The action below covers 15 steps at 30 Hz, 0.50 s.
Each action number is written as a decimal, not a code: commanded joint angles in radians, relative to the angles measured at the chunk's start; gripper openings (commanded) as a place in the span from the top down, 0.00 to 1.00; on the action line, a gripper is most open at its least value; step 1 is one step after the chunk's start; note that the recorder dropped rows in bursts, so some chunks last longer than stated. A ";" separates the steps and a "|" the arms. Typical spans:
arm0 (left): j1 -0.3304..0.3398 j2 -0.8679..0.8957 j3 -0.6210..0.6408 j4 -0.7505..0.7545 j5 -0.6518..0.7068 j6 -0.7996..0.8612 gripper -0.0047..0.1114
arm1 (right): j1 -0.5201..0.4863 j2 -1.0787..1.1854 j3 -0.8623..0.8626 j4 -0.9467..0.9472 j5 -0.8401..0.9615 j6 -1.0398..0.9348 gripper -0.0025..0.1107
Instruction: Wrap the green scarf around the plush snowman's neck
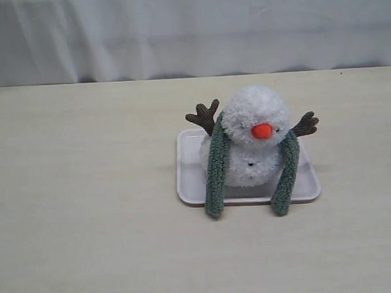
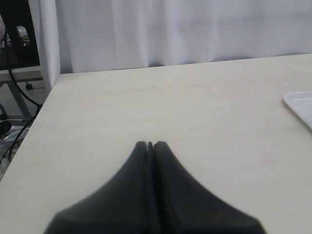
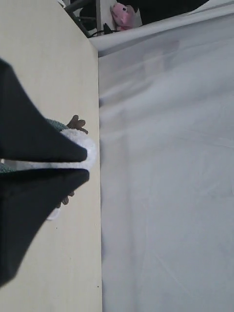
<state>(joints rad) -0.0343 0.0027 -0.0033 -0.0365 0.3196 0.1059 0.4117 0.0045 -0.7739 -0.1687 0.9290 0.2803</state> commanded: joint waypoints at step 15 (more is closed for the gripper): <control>0.004 -0.003 0.003 -0.002 -0.011 -0.006 0.96 | -0.279 -0.004 -0.001 0.003 -0.004 -0.005 0.94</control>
<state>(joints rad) -0.0343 0.0027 -0.0033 -0.0365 0.3196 0.1059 0.1771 0.0031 -0.7739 -0.1687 0.9290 0.2803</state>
